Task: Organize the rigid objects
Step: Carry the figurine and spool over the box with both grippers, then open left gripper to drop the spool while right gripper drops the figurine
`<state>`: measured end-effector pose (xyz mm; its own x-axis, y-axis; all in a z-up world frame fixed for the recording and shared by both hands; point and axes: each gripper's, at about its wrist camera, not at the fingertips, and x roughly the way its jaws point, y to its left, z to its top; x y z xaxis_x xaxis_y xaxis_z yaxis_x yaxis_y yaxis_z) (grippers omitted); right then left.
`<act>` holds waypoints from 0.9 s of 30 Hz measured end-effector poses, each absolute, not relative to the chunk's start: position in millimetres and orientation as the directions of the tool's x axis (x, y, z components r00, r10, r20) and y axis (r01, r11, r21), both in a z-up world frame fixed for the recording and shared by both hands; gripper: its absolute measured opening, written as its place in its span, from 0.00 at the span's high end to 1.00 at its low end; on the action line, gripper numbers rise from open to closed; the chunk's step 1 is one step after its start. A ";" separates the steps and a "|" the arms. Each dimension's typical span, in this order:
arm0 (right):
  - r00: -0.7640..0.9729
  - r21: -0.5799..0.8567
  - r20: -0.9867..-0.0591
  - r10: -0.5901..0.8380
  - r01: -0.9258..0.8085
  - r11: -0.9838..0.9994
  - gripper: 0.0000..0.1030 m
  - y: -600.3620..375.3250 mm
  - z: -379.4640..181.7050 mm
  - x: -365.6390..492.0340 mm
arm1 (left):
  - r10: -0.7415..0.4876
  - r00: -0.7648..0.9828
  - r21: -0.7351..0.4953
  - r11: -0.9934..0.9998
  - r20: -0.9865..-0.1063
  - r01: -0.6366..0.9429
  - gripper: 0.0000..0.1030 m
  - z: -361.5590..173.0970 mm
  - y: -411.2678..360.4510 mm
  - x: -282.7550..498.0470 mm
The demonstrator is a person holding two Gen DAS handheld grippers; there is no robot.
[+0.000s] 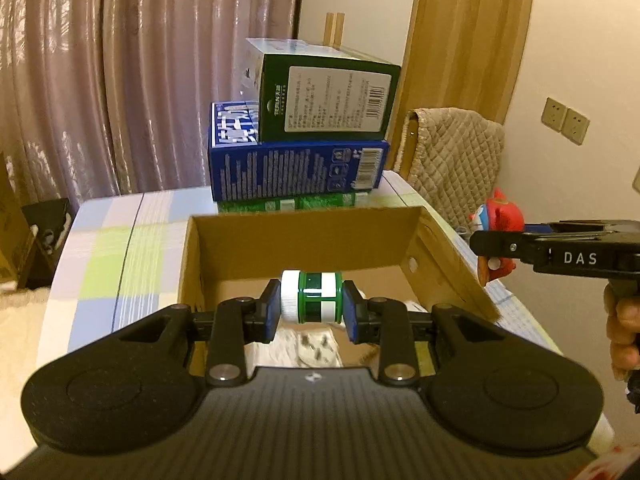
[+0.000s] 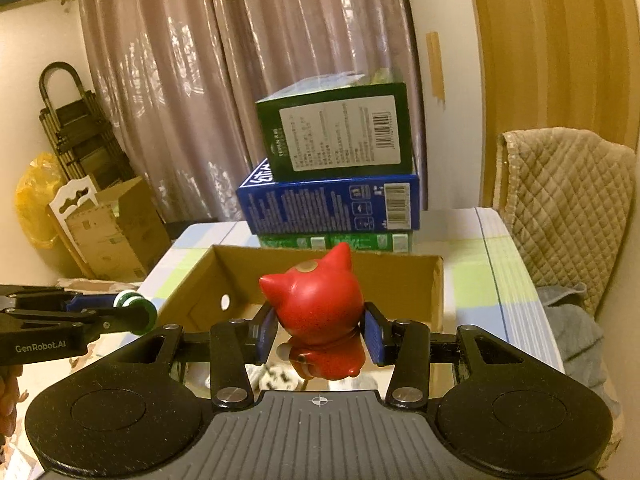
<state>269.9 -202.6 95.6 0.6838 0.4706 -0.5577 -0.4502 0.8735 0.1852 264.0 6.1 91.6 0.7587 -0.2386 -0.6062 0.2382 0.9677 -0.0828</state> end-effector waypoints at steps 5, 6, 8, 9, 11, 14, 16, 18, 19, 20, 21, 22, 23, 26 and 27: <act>0.667 0.173 -0.588 0.457 -0.448 0.877 0.60 -192.9 83.0 304.3 | -0.219 0.746 -0.054 0.969 -0.629 0.239 0.74 79.6 2.4 302.8; 0.662 0.172 -0.598 0.452 -0.446 0.879 0.60 -190.9 78.5 310.6 | -0.214 0.741 -0.049 0.970 -0.637 0.238 0.74 75.0 1.3 310.6; 0.653 0.171 -0.614 0.444 -0.439 0.882 0.60 -189.2 69.2 320.9 | -0.205 0.733 -0.038 0.971 -0.648 0.237 0.74 67.4 -1.0 321.4; 0.648 0.173 -0.621 0.441 -0.435 0.883 0.60 -189.2 64.5 325.0 | -0.201 0.728 -0.035 0.971 -0.656 0.238 0.74 63.1 -2.1 327.2; 0.635 0.180 -0.637 0.436 -0.428 0.886 0.60 -188.7 55.0 334.4 | -0.199 0.718 -0.035 0.971 -0.667 0.237 0.74 55.2 -3.7 336.6; 0.616 0.191 -0.664 0.424 -0.408 0.893 0.60 -189.8 41.3 347.1 | -0.197 0.702 -0.035 0.971 -0.684 0.238 0.74 43.5 -6.9 350.8; 0.606 0.187 -0.682 0.410 -0.397 0.898 0.60 -189.7 32.0 355.8 | -0.192 0.694 -0.029 0.971 -0.694 0.239 0.74 36.9 -9.8 358.7; 0.595 0.183 -0.698 0.398 -0.389 0.903 0.60 -189.5 23.2 362.9 | -0.190 0.685 -0.029 0.971 -0.703 0.239 0.74 29.9 -12.5 366.2; 0.589 0.182 -0.706 0.392 -0.384 0.905 0.60 -189.7 18.1 366.8 | -0.187 0.683 -0.027 0.971 -0.706 0.237 0.74 26.5 -13.6 370.3; 0.585 0.182 -0.713 0.388 -0.380 0.907 0.60 -189.8 14.0 369.1 | -0.184 0.680 -0.024 0.971 -0.710 0.237 0.74 22.3 -15.0 374.7; 0.582 0.181 -0.718 0.383 -0.375 0.909 0.60 -189.9 10.2 371.1 | -0.184 0.674 -0.024 0.971 -0.715 0.239 0.74 18.5 -16.5 379.0; 0.579 0.180 -0.722 0.378 -0.371 0.911 0.60 -190.0 6.1 373.7 | -0.183 0.669 -0.025 0.971 -0.721 0.239 0.74 15.1 -17.9 382.5; 0.578 0.178 -0.725 0.375 -0.369 0.912 0.60 -189.7 3.6 376.0 | -0.182 0.666 -0.024 0.971 -0.723 0.239 0.74 11.7 -19.3 386.1; 0.578 0.168 -0.731 0.362 -0.362 0.917 0.59 -189.3 -3.7 380.9 | -0.177 0.663 -0.024 0.972 -0.728 0.233 0.74 1.3 -23.0 396.4; 0.576 0.167 -0.733 0.362 -0.363 0.917 0.59 -188.8 -5.7 382.6 | -0.174 0.658 -0.025 0.973 -0.732 0.231 0.74 -2.0 -24.3 399.4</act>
